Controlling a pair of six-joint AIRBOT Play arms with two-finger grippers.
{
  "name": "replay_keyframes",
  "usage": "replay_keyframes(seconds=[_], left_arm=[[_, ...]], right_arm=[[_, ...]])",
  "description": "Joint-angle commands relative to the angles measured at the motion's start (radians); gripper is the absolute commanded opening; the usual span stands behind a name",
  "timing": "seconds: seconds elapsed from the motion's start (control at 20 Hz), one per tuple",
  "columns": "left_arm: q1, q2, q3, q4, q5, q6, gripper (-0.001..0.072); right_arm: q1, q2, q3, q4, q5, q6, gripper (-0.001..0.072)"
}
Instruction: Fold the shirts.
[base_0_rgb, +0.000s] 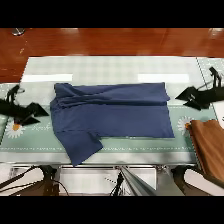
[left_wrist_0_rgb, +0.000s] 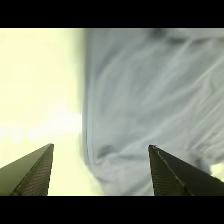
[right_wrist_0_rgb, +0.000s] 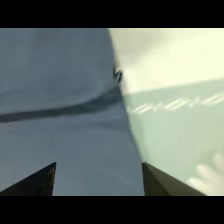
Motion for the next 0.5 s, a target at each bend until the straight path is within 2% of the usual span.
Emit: replay_keyframes(seconds=[0.0, 0.05, 0.2, 0.45], left_arm=[[0.185, 0.128, -0.279, -0.204, 0.071, 0.083, 0.0703], [0.214, 0.126, -0.319, -0.243, 0.066, 0.116, 0.0703], [0.210, 0.126, -0.351, -0.238, 0.072, 0.119, 0.0702], [0.155, 0.115, -0.373, -0.218, 0.073, 0.126, 0.0702]], right_arm=[[-0.039, 0.279, -0.364, 0.248, -0.158, -0.093, 0.0622], [-0.039, 0.327, -0.425, 0.286, -0.161, -0.104, 0.0623], [-0.039, 0.415, -0.525, 0.309, -0.143, -0.116, 0.0622], [-0.039, 0.424, -0.533, 0.312, -0.114, -0.125, 0.0622]])
